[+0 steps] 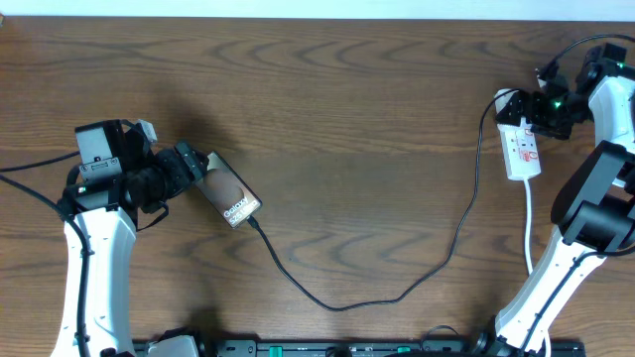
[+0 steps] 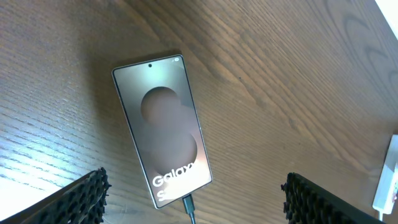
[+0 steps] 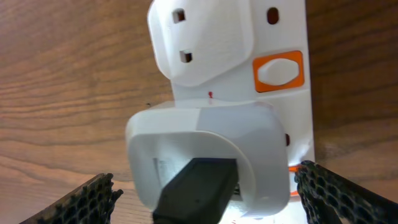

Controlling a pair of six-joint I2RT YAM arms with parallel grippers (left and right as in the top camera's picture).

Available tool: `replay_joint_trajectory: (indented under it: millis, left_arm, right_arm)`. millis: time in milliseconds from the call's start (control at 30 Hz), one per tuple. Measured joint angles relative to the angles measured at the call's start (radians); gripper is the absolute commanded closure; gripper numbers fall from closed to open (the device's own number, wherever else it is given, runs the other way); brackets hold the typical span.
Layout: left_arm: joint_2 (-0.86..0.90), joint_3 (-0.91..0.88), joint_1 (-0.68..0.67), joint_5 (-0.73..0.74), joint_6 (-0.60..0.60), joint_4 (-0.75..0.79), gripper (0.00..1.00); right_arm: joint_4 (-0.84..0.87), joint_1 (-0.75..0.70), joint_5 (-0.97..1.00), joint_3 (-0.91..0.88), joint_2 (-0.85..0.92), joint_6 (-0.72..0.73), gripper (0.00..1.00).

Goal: Plug charger to phone and switch on socket
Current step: 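Press the orange rocker switch down with the right gripper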

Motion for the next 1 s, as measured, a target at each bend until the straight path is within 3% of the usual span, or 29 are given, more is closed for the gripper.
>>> replay_joint_trajectory:
  millis: [1000]
  left_arm:
    - [0.0,0.0,0.0,0.0,0.0,-0.007,0.12]
  right_arm:
    - [-0.043,-0.003,-0.034,0.013,0.0,0.004,0.12]
